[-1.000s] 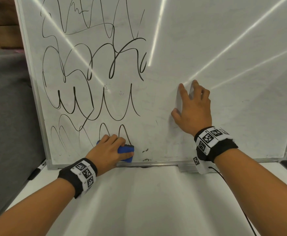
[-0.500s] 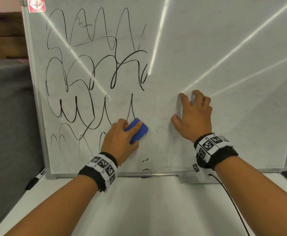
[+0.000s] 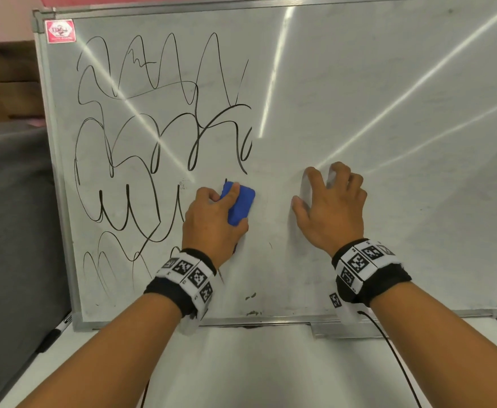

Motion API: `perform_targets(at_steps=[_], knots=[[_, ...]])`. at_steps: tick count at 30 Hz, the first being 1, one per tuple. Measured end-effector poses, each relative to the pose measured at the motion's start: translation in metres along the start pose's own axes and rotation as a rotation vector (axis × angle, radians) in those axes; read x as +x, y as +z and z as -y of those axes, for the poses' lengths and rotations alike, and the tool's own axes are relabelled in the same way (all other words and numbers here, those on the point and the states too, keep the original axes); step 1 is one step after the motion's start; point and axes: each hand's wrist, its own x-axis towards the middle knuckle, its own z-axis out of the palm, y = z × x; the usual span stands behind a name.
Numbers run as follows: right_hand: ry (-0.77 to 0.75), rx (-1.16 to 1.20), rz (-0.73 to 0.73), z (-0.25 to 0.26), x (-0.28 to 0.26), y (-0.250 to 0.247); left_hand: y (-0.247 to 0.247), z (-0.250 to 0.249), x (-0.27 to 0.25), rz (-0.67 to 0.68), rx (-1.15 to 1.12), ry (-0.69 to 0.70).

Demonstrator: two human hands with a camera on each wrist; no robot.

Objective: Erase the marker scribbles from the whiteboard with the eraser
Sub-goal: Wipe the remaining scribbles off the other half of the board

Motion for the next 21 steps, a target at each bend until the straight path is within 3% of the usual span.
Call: perform_targets(at_steps=[6,15,21], knots=[[-0.037,0.0,-0.049,0.009,0.036,-0.009,-0.021,-0.028,0.057,-0.041,0.05,-0.032],[-0.084,-0.011,-0.065,0.002,0.046,-0.012,-0.015,-0.034,0.049,-0.044,-0.009,-0.062],[-0.068,-0.007,-0.05,0.007,0.056,-0.018,-0.041,-0.043,0.097,-0.102,0.037,-0.072]])
